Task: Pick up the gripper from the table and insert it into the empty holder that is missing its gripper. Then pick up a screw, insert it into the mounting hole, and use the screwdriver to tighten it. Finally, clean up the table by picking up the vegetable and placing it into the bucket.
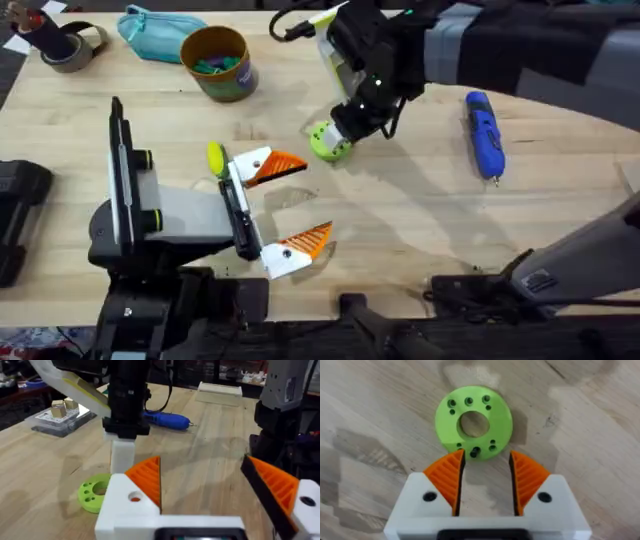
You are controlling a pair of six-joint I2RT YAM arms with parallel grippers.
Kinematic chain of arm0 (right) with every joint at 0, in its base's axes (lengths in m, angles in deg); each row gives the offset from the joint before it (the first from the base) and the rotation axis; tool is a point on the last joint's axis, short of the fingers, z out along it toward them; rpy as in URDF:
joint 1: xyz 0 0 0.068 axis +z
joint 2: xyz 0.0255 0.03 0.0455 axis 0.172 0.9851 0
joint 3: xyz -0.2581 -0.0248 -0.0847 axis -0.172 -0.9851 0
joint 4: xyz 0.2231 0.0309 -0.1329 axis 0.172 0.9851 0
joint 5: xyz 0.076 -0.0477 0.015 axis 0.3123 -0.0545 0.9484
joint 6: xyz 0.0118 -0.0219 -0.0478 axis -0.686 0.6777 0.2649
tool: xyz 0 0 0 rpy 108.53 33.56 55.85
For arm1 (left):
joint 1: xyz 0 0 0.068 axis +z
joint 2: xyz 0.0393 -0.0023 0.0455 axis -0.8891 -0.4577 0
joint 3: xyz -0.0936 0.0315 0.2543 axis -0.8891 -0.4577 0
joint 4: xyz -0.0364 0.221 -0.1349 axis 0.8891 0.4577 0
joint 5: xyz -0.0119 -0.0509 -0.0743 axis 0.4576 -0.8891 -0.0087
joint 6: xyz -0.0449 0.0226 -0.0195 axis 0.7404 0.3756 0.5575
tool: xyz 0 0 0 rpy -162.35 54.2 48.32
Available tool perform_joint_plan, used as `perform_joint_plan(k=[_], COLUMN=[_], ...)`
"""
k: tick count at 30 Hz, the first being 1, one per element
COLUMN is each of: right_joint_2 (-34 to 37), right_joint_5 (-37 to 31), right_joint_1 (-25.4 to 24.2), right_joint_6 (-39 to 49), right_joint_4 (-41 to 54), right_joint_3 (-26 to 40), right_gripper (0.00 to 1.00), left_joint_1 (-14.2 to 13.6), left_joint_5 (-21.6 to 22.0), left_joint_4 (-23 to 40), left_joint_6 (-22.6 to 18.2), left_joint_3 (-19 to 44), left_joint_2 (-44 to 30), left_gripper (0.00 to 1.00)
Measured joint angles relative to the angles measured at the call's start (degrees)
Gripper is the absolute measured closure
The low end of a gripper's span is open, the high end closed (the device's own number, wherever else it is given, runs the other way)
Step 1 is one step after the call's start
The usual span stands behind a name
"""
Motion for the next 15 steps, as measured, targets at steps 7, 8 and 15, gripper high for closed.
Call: perform_joint_plan(k=[7,8,15], right_joint_2=[0.8,0.8,2.8], right_joint_5=[0.0,0.0,-0.2], right_joint_1=[1.4,1.4,1.3], right_joint_6=[2.1,2.2,2.6], right_joint_4=[-0.7,-1.2,-1.6], right_joint_3=[-0.2,-0.2,-0.2], right_gripper=[0.481,0.481,0.481], left_joint_1=[0.0,0.0,0.0], left_joint_5=[0.0,0.0,0.0], left_joint_4=[0.0,0.0,0.0], left_joint_6=[0.0,0.0,0.0], left_joint_3=[0.0,0.0,0.0], left_joint_2=[0.0,0.0,0.0], left_gripper=[0.011,0.011,0.011])
